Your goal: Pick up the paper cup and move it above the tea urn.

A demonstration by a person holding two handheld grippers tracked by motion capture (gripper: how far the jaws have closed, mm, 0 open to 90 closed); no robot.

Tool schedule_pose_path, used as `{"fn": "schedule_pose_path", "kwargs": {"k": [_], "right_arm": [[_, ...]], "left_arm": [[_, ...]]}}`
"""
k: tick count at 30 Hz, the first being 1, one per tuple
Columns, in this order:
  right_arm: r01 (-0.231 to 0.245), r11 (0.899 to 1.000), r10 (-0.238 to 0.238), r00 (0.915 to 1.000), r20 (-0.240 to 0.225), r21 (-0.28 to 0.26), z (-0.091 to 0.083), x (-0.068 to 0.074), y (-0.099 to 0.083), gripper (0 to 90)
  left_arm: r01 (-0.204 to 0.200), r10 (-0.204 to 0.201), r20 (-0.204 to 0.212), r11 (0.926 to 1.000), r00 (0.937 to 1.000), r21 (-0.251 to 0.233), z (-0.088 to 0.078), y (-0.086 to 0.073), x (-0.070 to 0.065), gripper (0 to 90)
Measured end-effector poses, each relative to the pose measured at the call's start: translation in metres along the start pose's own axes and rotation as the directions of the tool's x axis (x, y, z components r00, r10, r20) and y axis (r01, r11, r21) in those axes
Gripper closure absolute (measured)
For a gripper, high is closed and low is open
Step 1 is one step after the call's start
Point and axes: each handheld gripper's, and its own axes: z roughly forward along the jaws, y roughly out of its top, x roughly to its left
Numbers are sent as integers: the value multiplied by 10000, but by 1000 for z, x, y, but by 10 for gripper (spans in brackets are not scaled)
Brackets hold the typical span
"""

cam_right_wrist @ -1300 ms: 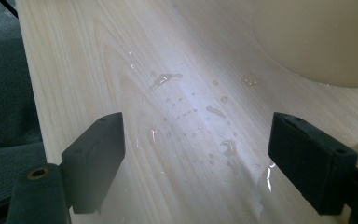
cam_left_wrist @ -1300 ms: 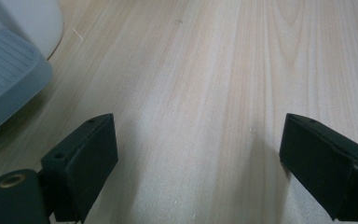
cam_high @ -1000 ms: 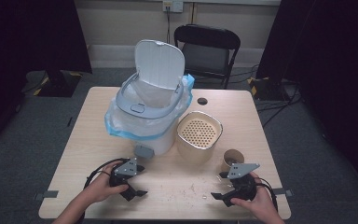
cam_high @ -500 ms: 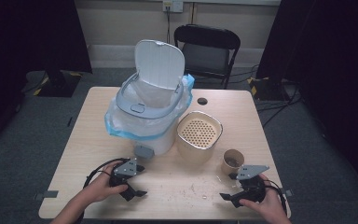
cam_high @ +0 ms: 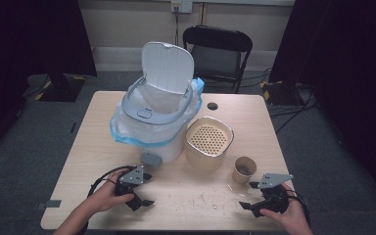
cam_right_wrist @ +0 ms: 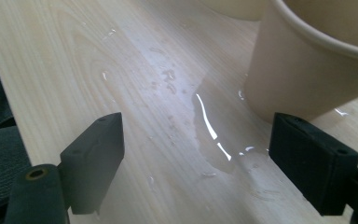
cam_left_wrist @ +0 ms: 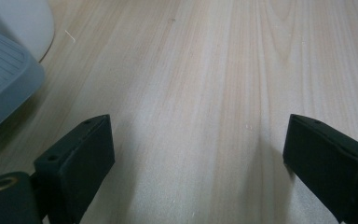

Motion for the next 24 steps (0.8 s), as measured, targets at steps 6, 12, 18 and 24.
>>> {"fn": "schedule_pose_path", "kwargs": {"k": [6,12,18,24], "right_arm": [[-204,9997,201,9995,233,111,1,-9,-4,180],[-339,9992,330,9986,415,206,1,-19,-6,179],[-684,9974,696,9959,585,-235,0,-27,-8,158],[-861,9942,900,9941,603,-640,3,-33,-5,144]], "left_arm": [[-4,4,3,10000,10000,-1,0,0,0,81],[-8,8,42,10000,10000,5,0,0,0,81],[-18,18,53,10000,10000,4,0,0,0,81],[-26,26,65,10000,10000,2,0,0,0,79]]}}
